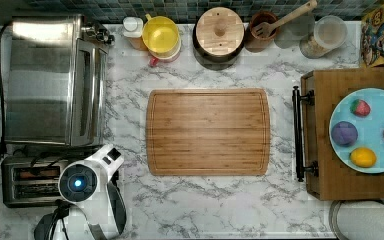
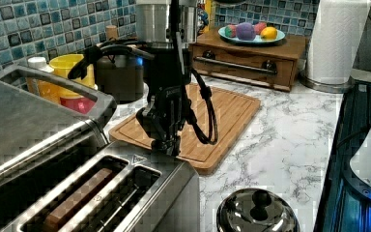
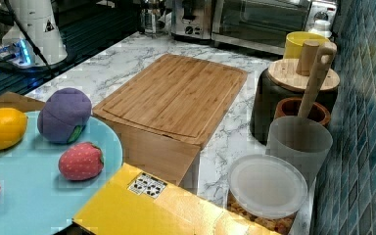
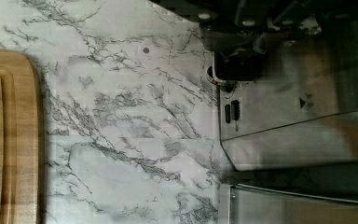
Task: Turn on the toaster.
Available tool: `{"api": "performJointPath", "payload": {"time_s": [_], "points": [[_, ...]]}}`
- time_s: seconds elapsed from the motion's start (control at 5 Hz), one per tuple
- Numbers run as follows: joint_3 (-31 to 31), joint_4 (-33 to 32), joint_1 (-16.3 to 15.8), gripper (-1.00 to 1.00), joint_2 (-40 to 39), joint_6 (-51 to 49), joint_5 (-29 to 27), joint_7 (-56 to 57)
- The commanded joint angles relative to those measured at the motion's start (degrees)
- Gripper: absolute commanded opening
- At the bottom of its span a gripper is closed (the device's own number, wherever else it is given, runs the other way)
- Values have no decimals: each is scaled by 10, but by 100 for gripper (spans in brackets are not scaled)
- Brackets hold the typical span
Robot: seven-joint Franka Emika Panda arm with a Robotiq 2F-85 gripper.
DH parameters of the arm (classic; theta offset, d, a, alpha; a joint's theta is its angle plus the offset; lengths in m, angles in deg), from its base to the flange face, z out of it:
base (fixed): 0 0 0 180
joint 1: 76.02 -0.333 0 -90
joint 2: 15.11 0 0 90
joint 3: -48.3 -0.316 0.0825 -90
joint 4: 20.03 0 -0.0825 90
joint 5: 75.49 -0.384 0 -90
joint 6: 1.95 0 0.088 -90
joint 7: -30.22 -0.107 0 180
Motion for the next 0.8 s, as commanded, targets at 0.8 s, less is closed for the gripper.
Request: {"api": "performJointPath", "payload": {"time_s": [0.8], "points": [[-27,-99,-40,-100,-64,28,45,-52]]}}
